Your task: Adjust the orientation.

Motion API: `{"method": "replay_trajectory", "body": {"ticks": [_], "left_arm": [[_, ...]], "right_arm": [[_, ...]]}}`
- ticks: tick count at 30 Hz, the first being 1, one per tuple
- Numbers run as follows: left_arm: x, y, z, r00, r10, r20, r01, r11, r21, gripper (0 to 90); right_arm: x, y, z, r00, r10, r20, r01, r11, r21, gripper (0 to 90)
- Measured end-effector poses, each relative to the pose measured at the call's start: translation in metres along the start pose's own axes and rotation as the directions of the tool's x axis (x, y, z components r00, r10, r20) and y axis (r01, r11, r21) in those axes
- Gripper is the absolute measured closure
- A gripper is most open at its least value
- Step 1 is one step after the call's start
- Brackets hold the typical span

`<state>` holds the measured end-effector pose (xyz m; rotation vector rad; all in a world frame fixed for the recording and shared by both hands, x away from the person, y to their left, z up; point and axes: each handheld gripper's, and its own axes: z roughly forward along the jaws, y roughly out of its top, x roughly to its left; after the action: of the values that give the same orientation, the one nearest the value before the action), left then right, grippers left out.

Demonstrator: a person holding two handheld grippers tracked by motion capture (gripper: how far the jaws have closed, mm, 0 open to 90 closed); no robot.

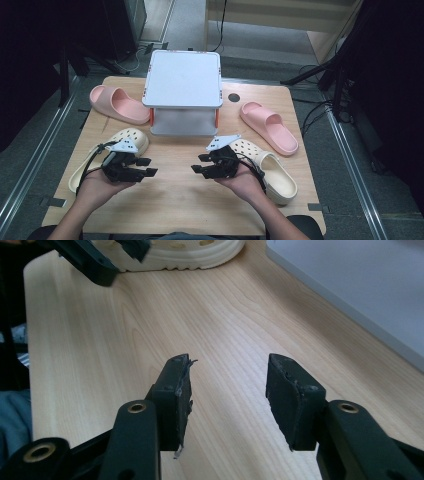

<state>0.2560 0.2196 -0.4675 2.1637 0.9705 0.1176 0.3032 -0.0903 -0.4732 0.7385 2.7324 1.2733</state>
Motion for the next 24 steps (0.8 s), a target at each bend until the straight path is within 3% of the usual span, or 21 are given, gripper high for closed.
{"method": "replay_trajectory", "body": {"ticks": [5,8,12,14,16,17,18,19,23,24], "left_arm": [[-0.002,-0.001,-0.008,0.9995,-0.010,-0.030,0.010,0.9998,0.017,51.7],[0.002,-0.006,-0.021,0.9975,-0.044,-0.055,0.044,0.9990,0.004,53.6],[0.002,-0.011,-0.032,0.9962,-0.048,-0.072,0.047,0.9989,-0.007,58.2],[0.003,-0.014,-0.040,0.9934,-0.045,-0.105,0.043,0.9989,-0.020,58.3],[0.004,-0.018,-0.049,0.9921,-0.065,-0.107,0.061,0.9972,-0.044,58.3],[0.008,-0.023,-0.056,0.9895,-0.091,-0.112,0.085,0.9947,-0.059,58.9],[0.008,-0.023,-0.056,0.9895,-0.091,-0.112,0.085,0.9947,-0.059,59.1],[0.013,-0.028,-0.061,0.9852,-0.115,-0.127,0.107,0.9922,-0.063,59.3],[0.019,-0.035,-0.067,0.9782,-0.143,-0.150,0.134,0.9886,-0.068,59.6],[0.022,-0.039,-0.070,0.9727,-0.151,-0.177,0.140,0.9876,-0.072,59.1]], "right_arm": [[-0.004,0.002,0.001,1.0000,-0.005,0.006,0.005,1.000,0.014,52.0],[-0.007,0.005,0.007,0.9999,-0.011,0.001,0.010,0.999,0.038,52.1],[-0.008,0.009,0.009,0.9999,-0.011,-0.011,0.012,0.999,0.031,52.1],[-0.009,0.011,0.012,0.9994,-0.007,-0.034,0.007,1.000,0.020,53.8],[-0.009,0.012,0.013,0.9993,-0.002,-0.038,0.003,1.000,0.026,54.1],[-0.010,0.015,0.015,0.9989,0.004,-0.048,-0.002,1.000,0.031,55.5],[-0.010,0.015,0.015,0.9989,0.004,-0.048,-0.002,1.000,0.031,55.5],[-0.010,0.017,0.017,0.9983,0.008,-0.058,-0.006,0.999,0.032,55.5],[-0.011,0.019,0.019,0.9980,0.003,-0.063,-0.001,1.000,0.028,55.4],[-0.012,0.021,0.020,0.9979,0.000,-0.064,0.001,1.000,0.023,55.4]]}}
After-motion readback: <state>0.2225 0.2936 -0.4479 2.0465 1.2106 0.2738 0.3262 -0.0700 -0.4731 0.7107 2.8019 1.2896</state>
